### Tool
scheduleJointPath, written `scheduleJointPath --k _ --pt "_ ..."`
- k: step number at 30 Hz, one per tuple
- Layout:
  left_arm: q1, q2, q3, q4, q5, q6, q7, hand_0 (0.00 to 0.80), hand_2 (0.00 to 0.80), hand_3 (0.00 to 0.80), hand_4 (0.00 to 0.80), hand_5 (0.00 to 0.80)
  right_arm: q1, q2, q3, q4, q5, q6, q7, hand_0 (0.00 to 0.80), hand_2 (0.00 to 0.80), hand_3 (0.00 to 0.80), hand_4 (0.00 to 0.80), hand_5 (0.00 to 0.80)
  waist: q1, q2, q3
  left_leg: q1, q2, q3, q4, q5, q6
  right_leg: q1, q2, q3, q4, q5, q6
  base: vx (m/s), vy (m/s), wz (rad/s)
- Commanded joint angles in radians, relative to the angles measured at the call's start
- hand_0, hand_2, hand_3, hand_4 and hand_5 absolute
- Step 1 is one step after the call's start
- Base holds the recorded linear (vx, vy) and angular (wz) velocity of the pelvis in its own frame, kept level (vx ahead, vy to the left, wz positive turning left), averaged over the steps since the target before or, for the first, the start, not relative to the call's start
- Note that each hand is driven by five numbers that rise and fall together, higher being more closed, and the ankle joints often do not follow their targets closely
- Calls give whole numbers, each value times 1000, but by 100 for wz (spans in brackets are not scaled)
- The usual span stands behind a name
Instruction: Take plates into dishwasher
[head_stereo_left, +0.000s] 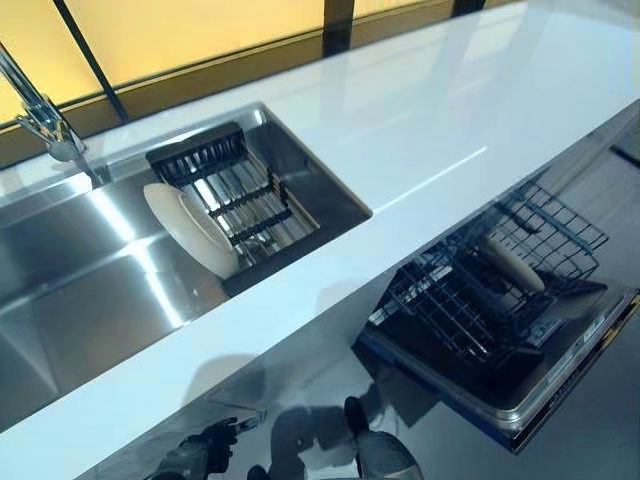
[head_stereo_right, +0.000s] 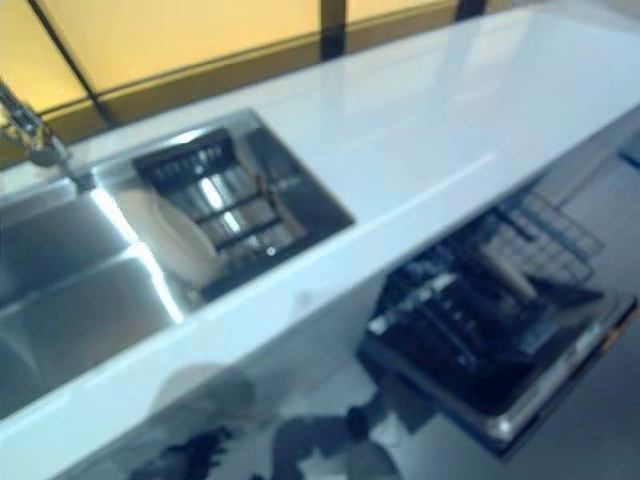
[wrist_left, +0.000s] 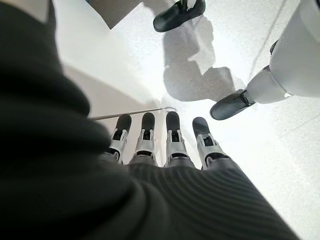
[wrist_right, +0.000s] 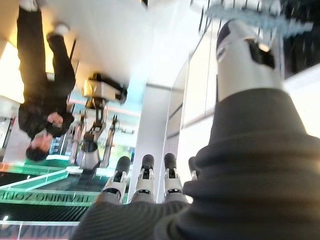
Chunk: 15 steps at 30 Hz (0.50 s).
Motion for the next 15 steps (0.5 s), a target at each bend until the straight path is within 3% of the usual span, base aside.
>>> scheduleJointPath --k 1,6,11,15 --pt "-10 64 27 38 5 -4 13 0 0 0 0 0 -150 -84 63 50 -16 -35 -73 0 0 0 0 0 39 -86 -40 86 89 3 5 -20 -23 11 -28 34 3 8 88 49 14 -1" --pt "-12 74 18 43 -17 -2 16 0 0 0 0 0 -332 -115 225 43 -130 -85 -164 0 0 0 0 0 79 -102 -54 76 88 -20 5 -10 -18 40 -29 9 3 -5 87 38 15 3" --pt "-10 77 4 44 -58 8 31 0 0 0 0 0 -649 -101 518 -52 -239 -102 -299 0 0 0 0 0 126 -113 -60 52 78 -68 5 4 -12 70 -36 -36 3 -22 82 45 30 15" --pt "-3 66 8 44 -91 7 46 0 0 0 0 0 -858 -49 691 -135 -253 -130 -326 0 0 0 0 0 159 -111 -59 34 68 -104 5 14 -7 84 -42 -61 3 -31 80 60 40 25"
